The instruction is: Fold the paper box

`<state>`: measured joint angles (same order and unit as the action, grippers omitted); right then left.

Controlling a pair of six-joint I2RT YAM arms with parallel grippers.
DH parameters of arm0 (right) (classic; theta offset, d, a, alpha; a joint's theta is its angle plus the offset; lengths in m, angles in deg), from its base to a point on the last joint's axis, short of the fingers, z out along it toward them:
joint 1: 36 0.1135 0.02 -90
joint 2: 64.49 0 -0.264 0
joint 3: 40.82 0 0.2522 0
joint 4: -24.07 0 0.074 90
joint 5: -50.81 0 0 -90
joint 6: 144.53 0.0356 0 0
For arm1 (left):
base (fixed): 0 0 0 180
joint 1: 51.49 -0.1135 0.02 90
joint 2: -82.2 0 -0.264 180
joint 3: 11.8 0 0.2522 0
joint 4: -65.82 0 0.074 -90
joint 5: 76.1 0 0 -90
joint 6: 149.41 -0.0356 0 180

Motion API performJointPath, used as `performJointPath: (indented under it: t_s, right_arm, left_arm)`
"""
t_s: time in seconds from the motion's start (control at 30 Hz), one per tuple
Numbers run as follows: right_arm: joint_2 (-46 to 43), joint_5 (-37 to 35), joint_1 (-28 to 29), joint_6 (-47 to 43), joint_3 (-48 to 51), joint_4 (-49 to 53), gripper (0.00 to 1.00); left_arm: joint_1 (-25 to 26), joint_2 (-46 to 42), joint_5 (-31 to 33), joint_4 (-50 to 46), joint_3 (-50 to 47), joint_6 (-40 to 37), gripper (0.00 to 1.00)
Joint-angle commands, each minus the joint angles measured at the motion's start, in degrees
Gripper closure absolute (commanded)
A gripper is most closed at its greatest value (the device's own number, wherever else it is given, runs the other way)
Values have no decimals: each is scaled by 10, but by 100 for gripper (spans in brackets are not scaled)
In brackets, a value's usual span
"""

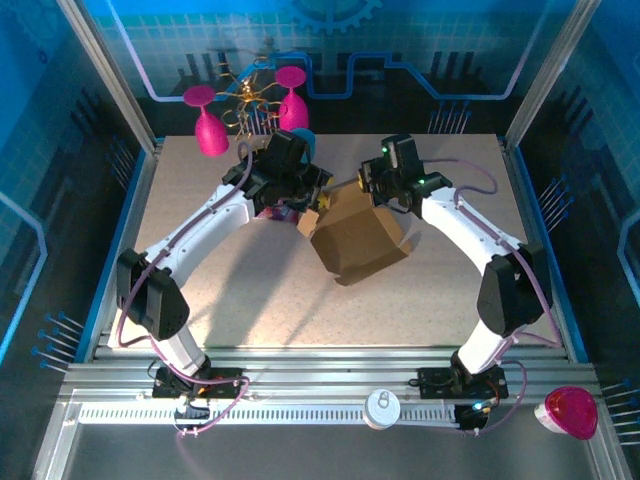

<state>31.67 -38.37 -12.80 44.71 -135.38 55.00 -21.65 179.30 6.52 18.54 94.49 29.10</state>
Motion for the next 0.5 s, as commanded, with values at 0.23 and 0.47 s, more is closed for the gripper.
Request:
performJointPath:
  t_s: [0.23,0.47]
  right_arm:
    - [-32,-3,10,10,-6,10,100]
    - [-41,-2,10,11,5,3,100]
  left_arm:
    - [3,8,-2,23,4,8,78]
    - [3,3,0,26,-5,8,95]
